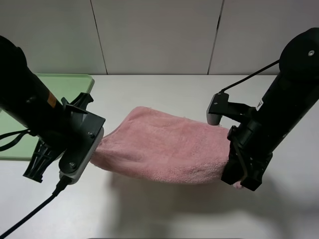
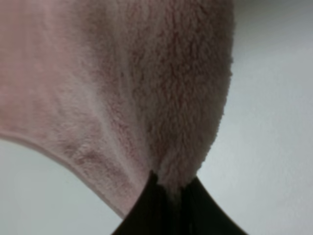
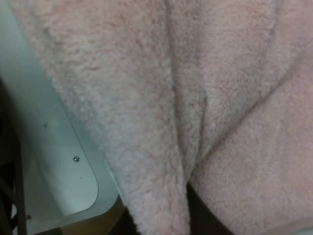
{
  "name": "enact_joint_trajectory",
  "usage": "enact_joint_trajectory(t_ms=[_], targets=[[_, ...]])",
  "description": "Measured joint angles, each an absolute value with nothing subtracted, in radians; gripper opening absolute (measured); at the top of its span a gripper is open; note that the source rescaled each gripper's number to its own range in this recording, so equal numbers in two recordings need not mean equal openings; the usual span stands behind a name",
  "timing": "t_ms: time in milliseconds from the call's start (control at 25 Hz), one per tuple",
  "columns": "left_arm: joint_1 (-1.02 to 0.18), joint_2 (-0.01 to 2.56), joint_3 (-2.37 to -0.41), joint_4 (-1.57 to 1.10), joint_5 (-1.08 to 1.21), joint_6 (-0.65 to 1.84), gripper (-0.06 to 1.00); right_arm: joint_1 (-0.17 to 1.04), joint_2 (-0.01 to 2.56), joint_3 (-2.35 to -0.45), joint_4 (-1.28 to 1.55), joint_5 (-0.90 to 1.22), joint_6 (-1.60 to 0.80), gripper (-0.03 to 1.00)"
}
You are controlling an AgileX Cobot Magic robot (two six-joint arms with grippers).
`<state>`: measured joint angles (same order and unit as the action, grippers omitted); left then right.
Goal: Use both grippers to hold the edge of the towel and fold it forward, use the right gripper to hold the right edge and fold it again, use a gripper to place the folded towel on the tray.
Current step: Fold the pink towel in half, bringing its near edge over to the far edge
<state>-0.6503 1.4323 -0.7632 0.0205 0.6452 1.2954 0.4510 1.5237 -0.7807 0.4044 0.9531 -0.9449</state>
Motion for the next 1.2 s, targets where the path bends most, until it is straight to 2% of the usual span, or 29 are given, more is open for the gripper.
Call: enact_joint_trajectory(t_ms=[280,560,800,1200], targets=[[-0.65,1.42,-0.763,0.029,0.586,1.294,0.0,0.451,1.502,-0.785,0.392,0.946,-0.938,0.0],[-0.604,1.422,-0.763,0.03,0.442,1.29,0.0,0.453,1.502,-0.785,0.288,0.867,-0.786,0.0],[-0.54,1.498,-0.763,0.026,0.375,1.29,0.0,0.454,1.502,-0.788,0.251,0.819,-0.745,0.0],[-0.533,1.598,-0.768,0.026,0.138,1.29,0.0,0.454,1.505,-0.788,0.158,0.733,-0.679,0.0]])
